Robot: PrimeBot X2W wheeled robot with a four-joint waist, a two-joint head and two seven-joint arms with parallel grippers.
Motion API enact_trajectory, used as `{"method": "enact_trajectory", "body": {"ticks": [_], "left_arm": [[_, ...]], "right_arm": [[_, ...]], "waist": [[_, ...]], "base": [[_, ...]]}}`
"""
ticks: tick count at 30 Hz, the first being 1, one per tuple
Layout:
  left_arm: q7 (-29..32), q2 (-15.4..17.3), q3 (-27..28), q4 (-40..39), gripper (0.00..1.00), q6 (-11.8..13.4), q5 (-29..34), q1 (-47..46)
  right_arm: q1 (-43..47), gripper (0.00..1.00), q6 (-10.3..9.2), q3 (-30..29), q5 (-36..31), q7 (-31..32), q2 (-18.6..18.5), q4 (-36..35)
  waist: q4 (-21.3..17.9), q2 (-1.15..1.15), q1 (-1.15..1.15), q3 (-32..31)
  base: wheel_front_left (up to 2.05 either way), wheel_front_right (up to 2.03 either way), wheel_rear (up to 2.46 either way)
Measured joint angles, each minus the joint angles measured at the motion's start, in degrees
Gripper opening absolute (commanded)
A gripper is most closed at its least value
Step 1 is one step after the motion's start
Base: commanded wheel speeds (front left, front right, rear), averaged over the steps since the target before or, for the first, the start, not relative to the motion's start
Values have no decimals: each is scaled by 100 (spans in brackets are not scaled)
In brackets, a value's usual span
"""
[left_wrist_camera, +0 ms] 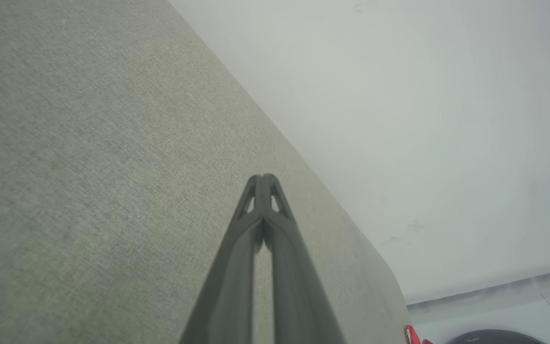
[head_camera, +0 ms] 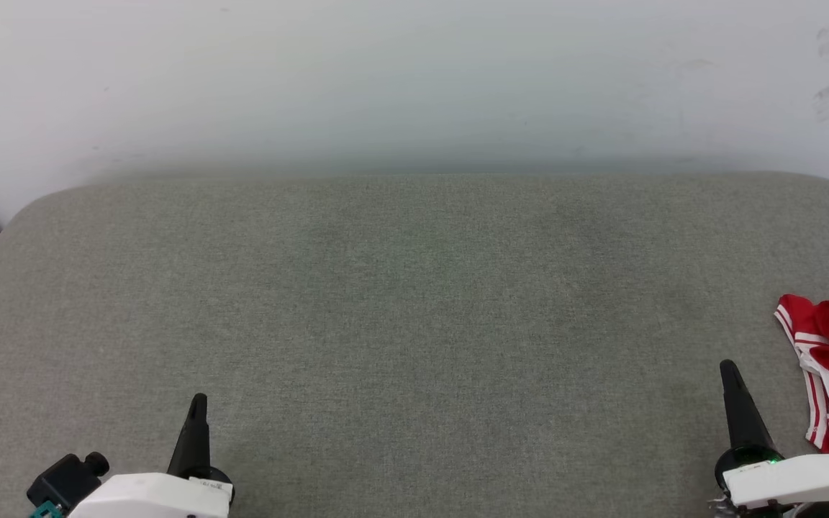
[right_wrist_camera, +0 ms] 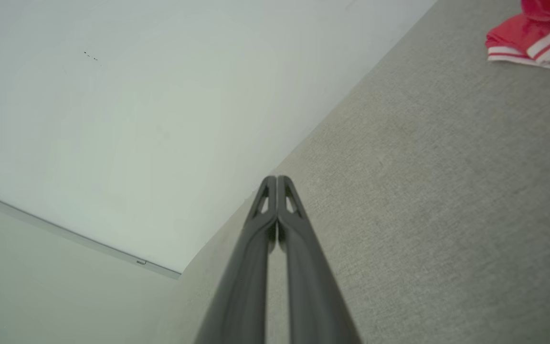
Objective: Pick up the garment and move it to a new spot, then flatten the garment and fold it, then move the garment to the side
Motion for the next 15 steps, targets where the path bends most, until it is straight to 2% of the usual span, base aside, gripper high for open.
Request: {"method": "enact_trajectory", "body": {"ticks": [15], "left_arm": [[235, 1, 57, 127, 0, -85, -987, -194]], "right_arm": [[-155, 0, 0, -31, 1010, 244, -11, 115]], "waist": [[5, 0, 0, 11]], "base": [[0, 0, 0]]}}
